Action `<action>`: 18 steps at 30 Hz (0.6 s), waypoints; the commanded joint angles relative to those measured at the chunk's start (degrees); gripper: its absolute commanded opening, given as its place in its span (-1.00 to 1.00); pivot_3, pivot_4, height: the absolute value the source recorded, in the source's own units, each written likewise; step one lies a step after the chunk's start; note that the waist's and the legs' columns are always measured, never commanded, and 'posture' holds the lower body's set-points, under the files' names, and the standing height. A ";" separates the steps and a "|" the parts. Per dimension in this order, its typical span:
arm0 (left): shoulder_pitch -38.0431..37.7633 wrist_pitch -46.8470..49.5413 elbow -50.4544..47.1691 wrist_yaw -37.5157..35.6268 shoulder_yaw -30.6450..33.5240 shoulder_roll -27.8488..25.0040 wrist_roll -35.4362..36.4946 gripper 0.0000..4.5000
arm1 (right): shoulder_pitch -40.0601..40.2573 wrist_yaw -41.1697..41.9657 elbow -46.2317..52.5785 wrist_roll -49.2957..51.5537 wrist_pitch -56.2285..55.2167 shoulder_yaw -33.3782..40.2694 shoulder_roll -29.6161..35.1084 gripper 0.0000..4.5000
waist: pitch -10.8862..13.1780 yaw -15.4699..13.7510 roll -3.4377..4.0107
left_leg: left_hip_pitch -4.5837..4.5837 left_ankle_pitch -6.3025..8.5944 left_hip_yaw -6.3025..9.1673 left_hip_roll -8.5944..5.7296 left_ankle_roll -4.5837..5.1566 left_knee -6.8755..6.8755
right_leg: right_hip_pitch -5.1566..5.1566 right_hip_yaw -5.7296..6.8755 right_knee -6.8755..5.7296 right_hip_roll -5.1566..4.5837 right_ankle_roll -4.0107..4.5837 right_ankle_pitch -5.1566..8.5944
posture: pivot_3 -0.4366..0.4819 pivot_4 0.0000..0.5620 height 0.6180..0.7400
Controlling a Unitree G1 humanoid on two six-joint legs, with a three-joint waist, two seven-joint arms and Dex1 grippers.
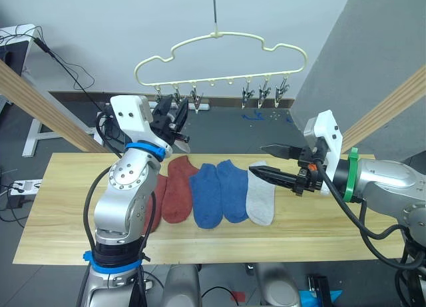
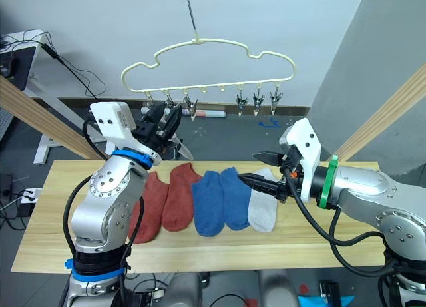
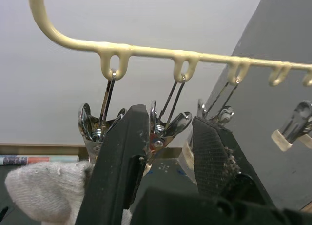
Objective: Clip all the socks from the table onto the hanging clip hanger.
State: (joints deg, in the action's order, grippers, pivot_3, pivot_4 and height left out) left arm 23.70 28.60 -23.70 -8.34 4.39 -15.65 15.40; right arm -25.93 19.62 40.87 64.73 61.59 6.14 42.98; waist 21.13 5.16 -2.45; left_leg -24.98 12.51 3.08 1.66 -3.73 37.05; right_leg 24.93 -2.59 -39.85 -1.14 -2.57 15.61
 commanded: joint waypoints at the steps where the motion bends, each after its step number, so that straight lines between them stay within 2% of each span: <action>1: 1.72 -1.91 0.05 -0.73 -0.26 0.08 -0.74 -0.23 | 0.26 -0.83 2.51 1.44 -1.41 1.97 0.68 0.40 | 0.00 0.02 0.00 | 0.00 0.00 0.00 0.00 0.00 0.00 | 0.00 0.00 0.00 0.00 0.00 0.00 | -0.58 0.32 1.00; 18: 4.23 -3.23 3.41 -1.57 -0.12 0.45 -2.00 -0.23 | -1.39 -3.73 1.69 1.90 -3.97 1.29 -0.31 0.40 | 0.00 1.00 -0.01 | -0.01 0.00 -0.01 0.00 0.00 -0.01 | 0.00 0.00 0.03 0.00 -0.01 0.00 | -0.60 0.31 1.00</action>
State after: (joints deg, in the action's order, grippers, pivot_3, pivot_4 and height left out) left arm 27.31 26.90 -19.29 -9.63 4.20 -15.42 13.83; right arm -26.92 16.03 41.12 65.96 59.09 6.26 42.66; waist 21.13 6.16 -2.45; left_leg -24.99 12.51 3.08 1.65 -3.73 37.04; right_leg 24.93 -2.59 -39.82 -1.14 -2.58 15.61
